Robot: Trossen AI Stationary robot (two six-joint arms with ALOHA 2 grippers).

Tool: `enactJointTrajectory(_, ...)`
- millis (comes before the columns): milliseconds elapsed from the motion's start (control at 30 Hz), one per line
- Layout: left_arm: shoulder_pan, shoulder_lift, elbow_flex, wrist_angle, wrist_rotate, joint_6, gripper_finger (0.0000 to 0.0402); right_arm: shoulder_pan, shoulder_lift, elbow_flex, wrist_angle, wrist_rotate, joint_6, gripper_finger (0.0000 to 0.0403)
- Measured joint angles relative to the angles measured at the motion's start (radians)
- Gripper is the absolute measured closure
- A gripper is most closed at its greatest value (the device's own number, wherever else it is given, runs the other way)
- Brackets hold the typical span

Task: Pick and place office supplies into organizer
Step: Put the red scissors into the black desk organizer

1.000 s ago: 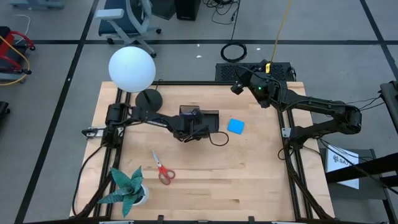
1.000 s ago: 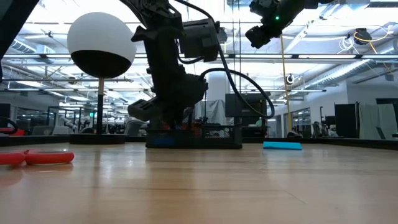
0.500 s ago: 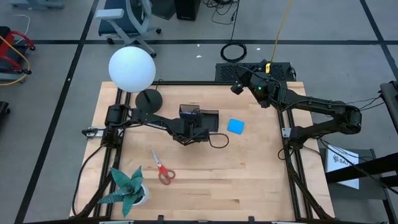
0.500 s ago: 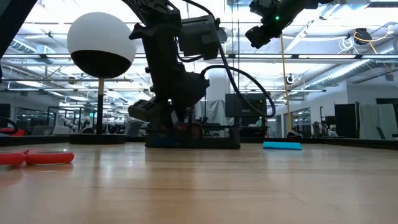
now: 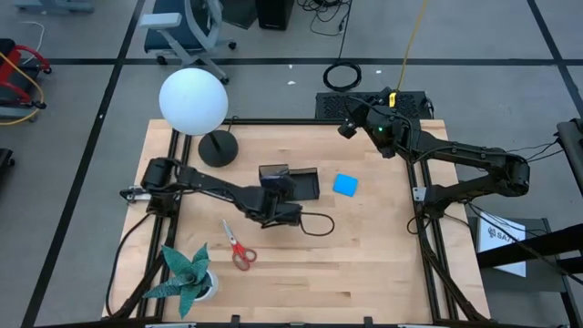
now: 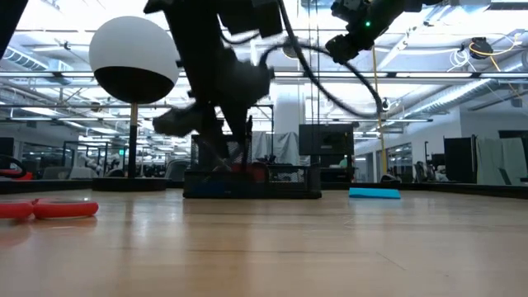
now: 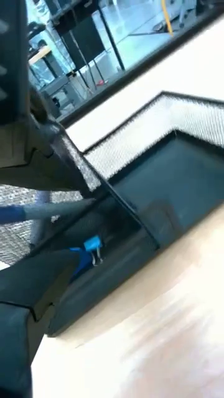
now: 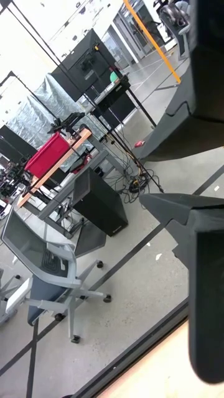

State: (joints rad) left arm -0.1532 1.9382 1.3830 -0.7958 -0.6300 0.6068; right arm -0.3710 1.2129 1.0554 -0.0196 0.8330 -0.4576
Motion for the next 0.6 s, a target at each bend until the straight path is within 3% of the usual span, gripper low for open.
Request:
enactJointTrajectory(133,-0.002,-0.059,0.0,-0.043,0.045,-0.021,0.0241,0.0,0.0,0.0,0.0,0.0,0.0,0.0318)
enactJointTrajectory(333,-0.022,-0.137,0.0,-0.13,0.312,-0.042,0.0249,0.0,0.0,0.0,0.0,0.0,0.0,0.0318)
enactJointTrajectory(600,-0.107,-0.153,0.0,-0.178,0.36,-0.15,0.0249,0.0,0.0,0.0,0.0,0.0,0.0,0.0318)
